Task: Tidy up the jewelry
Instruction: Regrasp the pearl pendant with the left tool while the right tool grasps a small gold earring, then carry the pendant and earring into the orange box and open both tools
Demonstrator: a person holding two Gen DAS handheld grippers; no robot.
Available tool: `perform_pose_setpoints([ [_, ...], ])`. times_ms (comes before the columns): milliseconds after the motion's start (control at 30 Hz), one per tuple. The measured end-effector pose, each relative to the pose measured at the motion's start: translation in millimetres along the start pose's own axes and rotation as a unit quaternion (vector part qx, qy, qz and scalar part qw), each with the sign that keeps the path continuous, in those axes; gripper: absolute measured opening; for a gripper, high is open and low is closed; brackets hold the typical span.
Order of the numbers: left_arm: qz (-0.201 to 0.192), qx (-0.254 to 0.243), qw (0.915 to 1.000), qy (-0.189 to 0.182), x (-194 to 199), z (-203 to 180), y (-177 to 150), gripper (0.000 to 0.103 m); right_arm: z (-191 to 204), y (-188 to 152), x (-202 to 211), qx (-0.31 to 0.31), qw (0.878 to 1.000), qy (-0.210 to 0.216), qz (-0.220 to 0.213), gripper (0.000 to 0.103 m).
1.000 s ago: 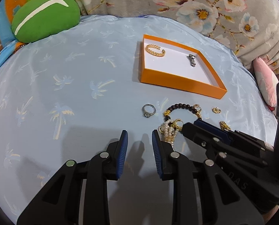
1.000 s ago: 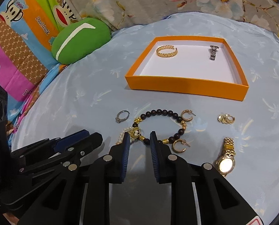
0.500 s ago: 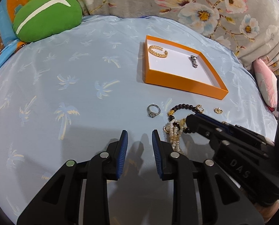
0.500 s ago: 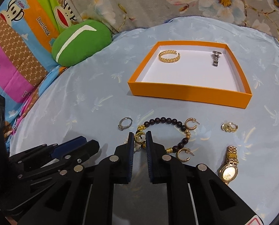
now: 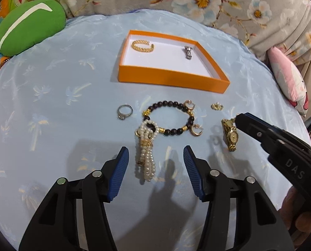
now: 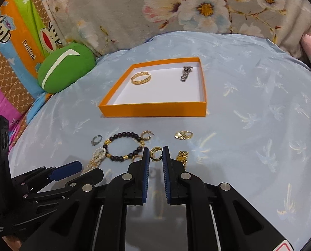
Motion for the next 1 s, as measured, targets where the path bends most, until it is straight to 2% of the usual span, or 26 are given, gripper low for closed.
perform_pose_setpoints([
  [133, 0.003, 0.006, 1.0000, -0.001, -4, 2, -2, 0.034, -7, -6, -2, -0.007, 1.000, -0.002, 0.006, 0.011],
  [267, 0.007, 0.016, 0.9998, -0.008, -4, 5, -3, 0.013, -7, -7, -3, -0.010, 1.000, 0.001, 0.005, 0.012],
  [300, 0.007, 0.019, 0.9997, -0.011, -3, 5, -3, 0.012, -8, -6, -2, -0.011, 1.000, 0.001, 0.004, 0.012],
  [500, -0.009, 0.020, 0.9997, -0.013, 7, 5, 4, 0.011, -9, 2, 2, -0.011, 1.000, -0.001, -0.006, 0.011],
  [633, -0.026, 0.004, 0.9996, -0.010, 19, 1, 22, 0.011, -7, 17, 4, -0.006, 1.000, -0.003, -0.018, 0.011],
  [800, -0.056, -0.030, 0.9979, 0.008, 27, 0, 68, 0.011, -1, 56, -3, 0.011, 0.999, -0.001, -0.038, 0.011],
  [1000, -0.091, -0.058, 0.9940, 0.020, 14, 4, 138, 0.011, -2, 111, -38, 0.005, 0.999, 0.006, -0.037, 0.011],
])
Point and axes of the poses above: each gripper's, at about its wrist camera, not at the fingertips, and x roughly against the way its jaws point, z to its left, y to its top, the point moved 8 cm from there along -x, roughly the way its jaws point, and after that the axes turned 13 degrees about -y, right-handed, at the moved point
